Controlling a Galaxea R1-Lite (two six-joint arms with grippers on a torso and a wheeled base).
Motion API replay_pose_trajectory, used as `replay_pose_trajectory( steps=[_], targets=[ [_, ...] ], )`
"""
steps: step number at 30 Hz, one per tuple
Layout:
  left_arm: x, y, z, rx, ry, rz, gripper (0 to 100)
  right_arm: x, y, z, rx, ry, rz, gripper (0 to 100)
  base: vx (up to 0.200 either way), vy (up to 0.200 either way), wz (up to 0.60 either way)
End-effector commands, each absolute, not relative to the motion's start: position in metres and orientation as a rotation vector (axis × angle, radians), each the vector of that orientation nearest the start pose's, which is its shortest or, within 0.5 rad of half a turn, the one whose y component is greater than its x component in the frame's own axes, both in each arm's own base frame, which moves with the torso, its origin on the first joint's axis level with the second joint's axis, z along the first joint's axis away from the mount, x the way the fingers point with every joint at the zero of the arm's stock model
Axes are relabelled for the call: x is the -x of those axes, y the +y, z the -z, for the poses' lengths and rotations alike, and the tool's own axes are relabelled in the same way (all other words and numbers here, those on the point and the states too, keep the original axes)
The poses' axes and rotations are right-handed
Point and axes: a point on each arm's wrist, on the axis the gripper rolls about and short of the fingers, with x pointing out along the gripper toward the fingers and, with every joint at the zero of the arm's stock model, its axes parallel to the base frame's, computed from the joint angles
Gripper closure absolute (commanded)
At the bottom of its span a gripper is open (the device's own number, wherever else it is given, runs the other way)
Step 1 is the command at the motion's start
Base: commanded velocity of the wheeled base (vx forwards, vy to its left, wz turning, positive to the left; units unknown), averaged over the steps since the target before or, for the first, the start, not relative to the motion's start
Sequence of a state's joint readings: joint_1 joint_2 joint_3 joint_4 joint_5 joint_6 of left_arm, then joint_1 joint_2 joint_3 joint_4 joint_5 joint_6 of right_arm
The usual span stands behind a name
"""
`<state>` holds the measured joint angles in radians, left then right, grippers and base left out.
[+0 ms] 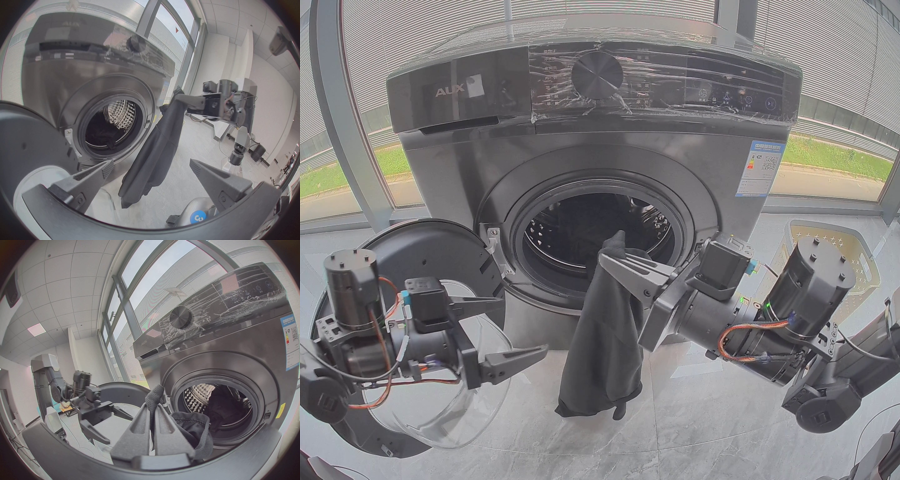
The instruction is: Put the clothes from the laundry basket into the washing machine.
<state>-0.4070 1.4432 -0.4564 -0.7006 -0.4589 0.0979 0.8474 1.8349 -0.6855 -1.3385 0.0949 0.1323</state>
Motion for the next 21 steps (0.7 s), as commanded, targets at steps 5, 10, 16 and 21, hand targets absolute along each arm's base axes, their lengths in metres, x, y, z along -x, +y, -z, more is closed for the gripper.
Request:
replay_pose_trajectory(
  steps=[5,10,16,21],
  targets=[
    [-0.245,-0.127,-0.142,-0.082,0.326,0.898,0,-0.206,0.247,-0.177,-0.195,-0.108,-0.969,100,0.0,0.0,0.0],
    [-0.253,-0.136,-0.137,-0.085,0.332,0.916,0,-0.206,0.247,-0.177,-0.198,-0.106,-0.969,100,0.0,0.0,0.0],
    [-0.264,-0.146,-0.127,-0.084,0.327,0.932,0,-0.205,0.247,-0.176,-0.196,-0.102,-0.973,100,0.0,0.0,0.0],
    [-0.277,-0.154,-0.116,-0.082,0.295,0.932,0,-0.203,0.249,-0.175,-0.196,-0.099,-0.979,100,0.0,0.0,0.0]
  ],
)
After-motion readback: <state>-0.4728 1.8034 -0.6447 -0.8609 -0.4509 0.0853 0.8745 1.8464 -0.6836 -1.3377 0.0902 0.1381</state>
